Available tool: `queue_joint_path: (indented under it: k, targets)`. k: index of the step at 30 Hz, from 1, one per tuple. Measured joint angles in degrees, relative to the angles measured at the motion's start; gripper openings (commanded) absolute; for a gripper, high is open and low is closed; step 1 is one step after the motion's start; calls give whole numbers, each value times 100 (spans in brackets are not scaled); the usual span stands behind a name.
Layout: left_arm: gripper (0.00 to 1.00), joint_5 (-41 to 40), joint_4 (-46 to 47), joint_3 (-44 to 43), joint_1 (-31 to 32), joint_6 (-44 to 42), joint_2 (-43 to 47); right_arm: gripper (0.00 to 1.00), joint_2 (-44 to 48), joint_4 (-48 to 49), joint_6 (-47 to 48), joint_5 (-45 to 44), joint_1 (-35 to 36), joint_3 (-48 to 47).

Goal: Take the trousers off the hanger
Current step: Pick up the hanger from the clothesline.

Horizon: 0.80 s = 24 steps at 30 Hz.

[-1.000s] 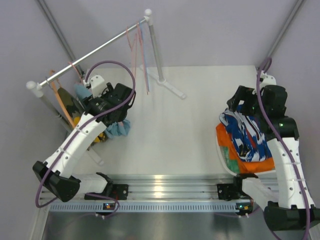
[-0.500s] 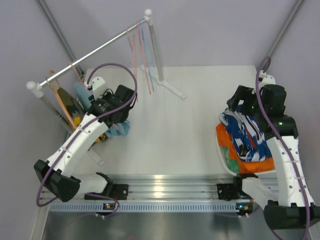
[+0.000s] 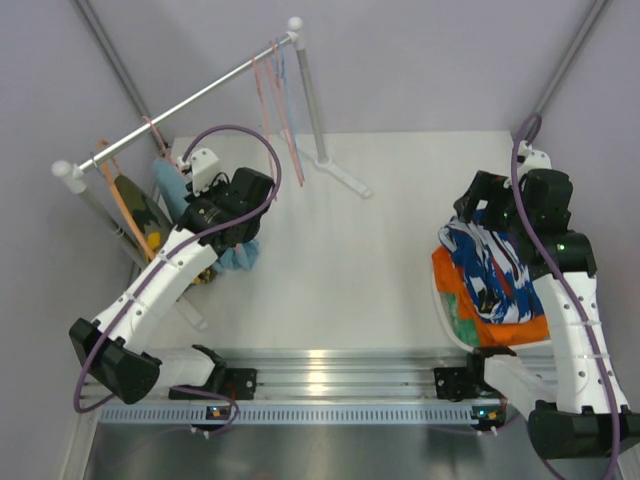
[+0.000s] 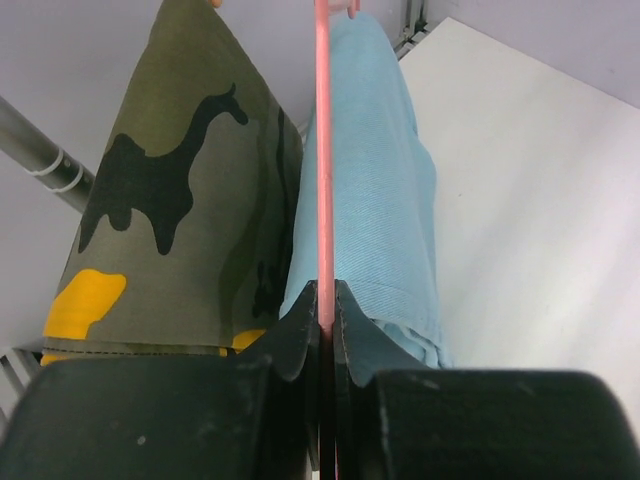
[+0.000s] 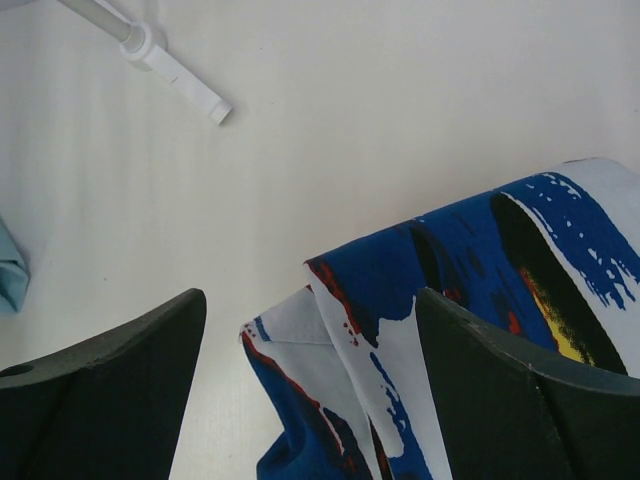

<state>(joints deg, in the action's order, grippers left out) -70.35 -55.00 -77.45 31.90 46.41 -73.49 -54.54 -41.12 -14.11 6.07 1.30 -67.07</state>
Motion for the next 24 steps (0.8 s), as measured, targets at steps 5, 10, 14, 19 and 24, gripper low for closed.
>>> queue_joint_path:
  k: [5,10,14,19,24]
  targets:
    - [0,2,501,0,0,-758,31,86,0,2,2,-39,0,2]
    - [0,7,1047,0,0,-1596,48,85,0,2,0,-48,0,2]
    - [0,44,1414,0,0,-2122,90,85,0,7,-2,-70,0,2]
    - [0,175,1878,0,9,-2706,203,85,-9,61,-7,-81,0,0]
    - [0,385,2127,-2,57,-3053,363,85,-83,149,-33,-81,0,-7]
